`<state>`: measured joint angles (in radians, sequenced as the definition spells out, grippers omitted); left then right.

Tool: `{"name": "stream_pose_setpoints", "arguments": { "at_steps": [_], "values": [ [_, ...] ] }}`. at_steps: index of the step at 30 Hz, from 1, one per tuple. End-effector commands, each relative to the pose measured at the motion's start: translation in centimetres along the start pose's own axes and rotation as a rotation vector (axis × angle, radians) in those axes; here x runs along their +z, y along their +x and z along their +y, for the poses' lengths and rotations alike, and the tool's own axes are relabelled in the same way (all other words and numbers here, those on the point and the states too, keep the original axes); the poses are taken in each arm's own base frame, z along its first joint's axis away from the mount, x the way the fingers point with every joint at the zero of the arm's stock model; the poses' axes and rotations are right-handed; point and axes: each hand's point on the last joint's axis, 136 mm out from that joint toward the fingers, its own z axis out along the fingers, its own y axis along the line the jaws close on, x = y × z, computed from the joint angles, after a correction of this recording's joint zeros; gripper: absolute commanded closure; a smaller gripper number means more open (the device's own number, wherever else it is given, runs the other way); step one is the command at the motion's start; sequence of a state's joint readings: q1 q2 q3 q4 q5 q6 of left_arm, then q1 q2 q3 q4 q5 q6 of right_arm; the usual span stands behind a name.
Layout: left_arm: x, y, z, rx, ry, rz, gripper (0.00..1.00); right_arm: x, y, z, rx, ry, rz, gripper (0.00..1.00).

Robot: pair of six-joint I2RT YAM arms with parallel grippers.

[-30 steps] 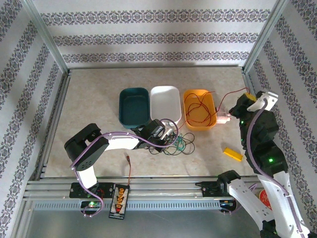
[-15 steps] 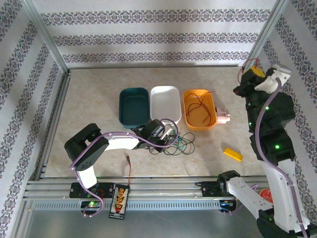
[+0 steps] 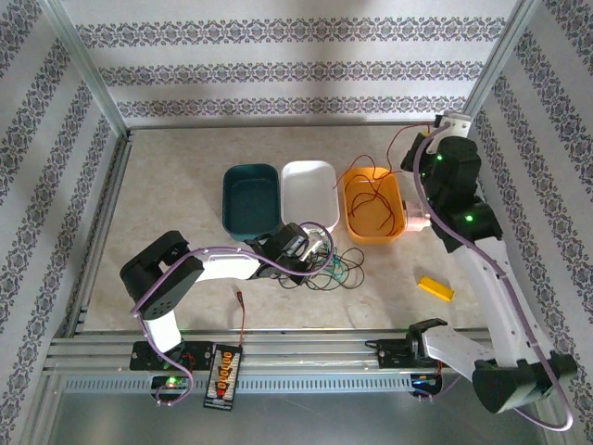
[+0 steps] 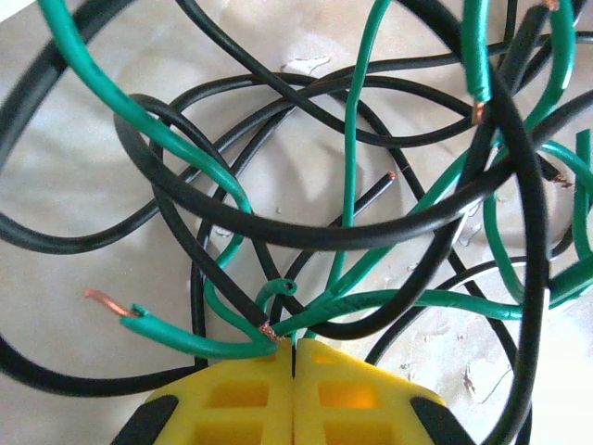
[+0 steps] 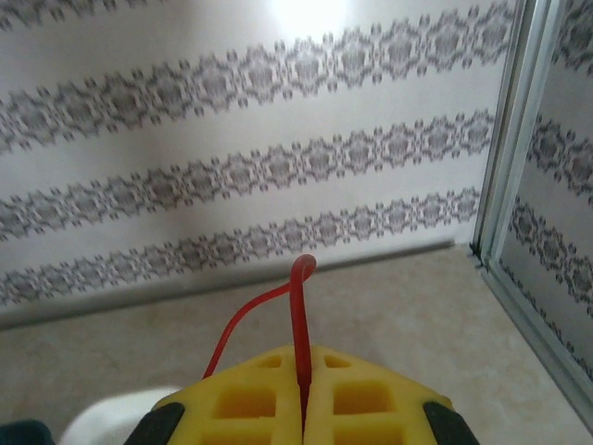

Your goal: Untangle the cables

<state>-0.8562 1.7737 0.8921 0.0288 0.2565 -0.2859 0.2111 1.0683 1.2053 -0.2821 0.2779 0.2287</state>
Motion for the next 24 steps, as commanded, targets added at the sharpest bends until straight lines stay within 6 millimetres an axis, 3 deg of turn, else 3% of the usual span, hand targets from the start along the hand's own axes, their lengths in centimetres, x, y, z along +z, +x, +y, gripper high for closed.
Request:
{"name": "stream_pose_setpoints", "arguments": {
  "at_steps": [1, 13, 24],
  "values": [
    [0.0, 1.3, 0.4, -0.002, -0.027, 0.036, 1.00, 2.0, 2.6, -0.5, -0.002, 0.026, 0.055, 1.00],
    [-0.2, 1.2, 0.4, 0.004, -0.028, 0.034, 1.00, 6.0, 15.7, -2.7, 0.046, 0.157, 0.391, 1.00],
    [0.0, 1.4, 0.5, -0.008, -0.028, 0.035, 1.00, 7.2, 22.3, -0.3, 0.094, 0.032, 0.593, 1.00]
  ]
}}
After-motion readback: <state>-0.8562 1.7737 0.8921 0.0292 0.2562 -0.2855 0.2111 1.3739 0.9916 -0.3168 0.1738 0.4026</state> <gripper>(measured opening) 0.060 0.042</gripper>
